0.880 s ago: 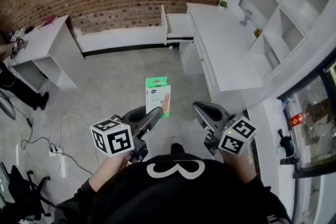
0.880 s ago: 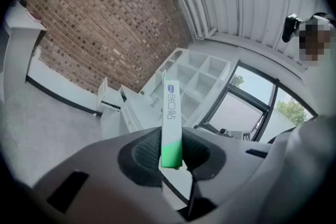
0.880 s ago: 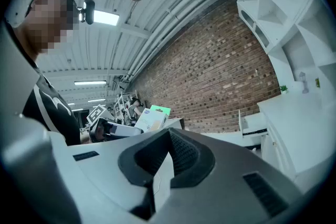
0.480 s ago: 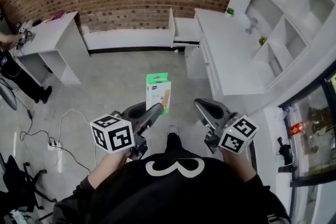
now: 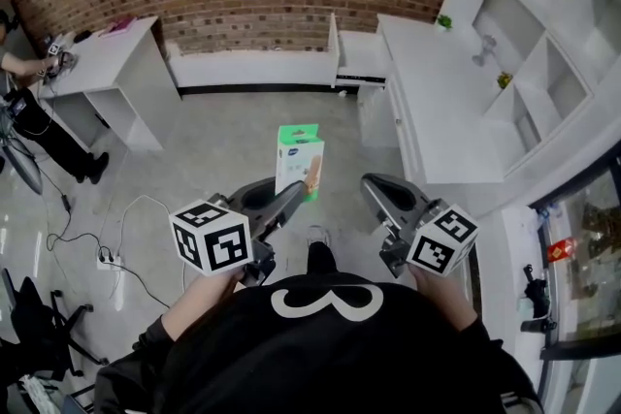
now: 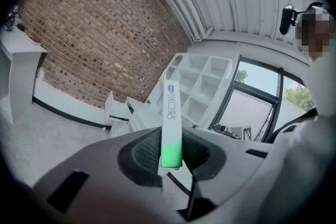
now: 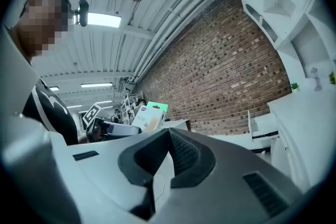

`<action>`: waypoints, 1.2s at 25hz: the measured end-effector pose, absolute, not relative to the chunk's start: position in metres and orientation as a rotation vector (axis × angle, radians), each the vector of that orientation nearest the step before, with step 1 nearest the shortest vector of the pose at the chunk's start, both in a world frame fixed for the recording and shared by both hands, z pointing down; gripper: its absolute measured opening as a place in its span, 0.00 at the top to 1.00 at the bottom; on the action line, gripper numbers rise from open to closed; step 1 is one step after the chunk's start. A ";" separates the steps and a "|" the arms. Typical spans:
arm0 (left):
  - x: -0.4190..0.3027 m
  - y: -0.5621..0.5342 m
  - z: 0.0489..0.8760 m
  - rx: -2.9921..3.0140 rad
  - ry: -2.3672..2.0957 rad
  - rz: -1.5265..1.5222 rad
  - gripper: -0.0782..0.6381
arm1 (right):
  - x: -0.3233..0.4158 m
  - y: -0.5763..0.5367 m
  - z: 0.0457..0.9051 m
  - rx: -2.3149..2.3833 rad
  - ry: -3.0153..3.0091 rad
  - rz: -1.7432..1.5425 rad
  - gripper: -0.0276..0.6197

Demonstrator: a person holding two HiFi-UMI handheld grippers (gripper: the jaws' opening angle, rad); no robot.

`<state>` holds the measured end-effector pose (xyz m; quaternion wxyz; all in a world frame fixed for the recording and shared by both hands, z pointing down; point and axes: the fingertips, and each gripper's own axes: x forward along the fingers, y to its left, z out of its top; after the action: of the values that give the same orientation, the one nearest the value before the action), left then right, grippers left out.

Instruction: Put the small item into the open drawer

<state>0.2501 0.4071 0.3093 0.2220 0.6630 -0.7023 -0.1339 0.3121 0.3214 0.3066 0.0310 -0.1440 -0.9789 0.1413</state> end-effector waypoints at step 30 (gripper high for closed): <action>-0.023 0.108 0.359 1.717 -1.821 -0.252 0.78 | 0.040 0.021 0.349 -0.308 -2.920 0.696 0.94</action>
<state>-0.0234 0.1079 0.3592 0.3081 0.6493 -0.6888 -0.0952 0.0401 0.0207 0.3493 0.0620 -0.1018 -0.9658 0.2301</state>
